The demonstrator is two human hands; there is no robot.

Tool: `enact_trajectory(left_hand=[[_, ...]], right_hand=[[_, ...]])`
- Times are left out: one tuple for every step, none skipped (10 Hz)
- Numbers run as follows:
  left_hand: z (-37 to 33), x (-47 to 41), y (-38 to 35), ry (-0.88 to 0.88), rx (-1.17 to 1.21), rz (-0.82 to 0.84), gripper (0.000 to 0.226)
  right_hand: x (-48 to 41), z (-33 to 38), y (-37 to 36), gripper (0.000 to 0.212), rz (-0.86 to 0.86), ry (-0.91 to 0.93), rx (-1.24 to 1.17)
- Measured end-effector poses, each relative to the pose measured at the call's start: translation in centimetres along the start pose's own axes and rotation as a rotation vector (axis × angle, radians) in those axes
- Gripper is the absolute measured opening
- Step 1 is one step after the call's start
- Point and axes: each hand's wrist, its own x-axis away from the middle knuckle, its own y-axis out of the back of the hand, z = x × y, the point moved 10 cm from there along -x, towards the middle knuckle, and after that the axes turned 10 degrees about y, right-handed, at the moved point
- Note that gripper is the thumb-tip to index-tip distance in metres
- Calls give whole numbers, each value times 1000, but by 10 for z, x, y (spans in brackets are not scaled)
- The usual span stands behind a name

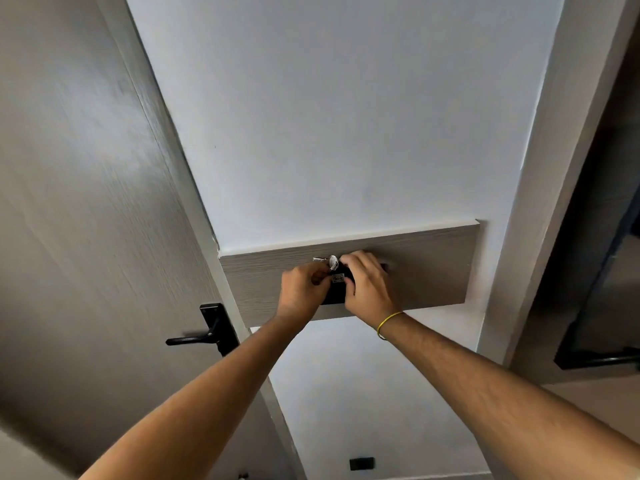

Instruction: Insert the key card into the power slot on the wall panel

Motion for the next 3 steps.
enact_trajectory(left_hand=[[-1, 1, 3, 4, -30, -15, 16], [2, -3, 4, -22, -89, 30, 16], [-2, -10, 32, -97, -201, -92, 19]], right_hand=[[1, -1, -5, 35, 48, -38, 39], [1, -1, -3, 35, 27, 0, 61], [-3, -14, 18, 42, -65, -7, 91]])
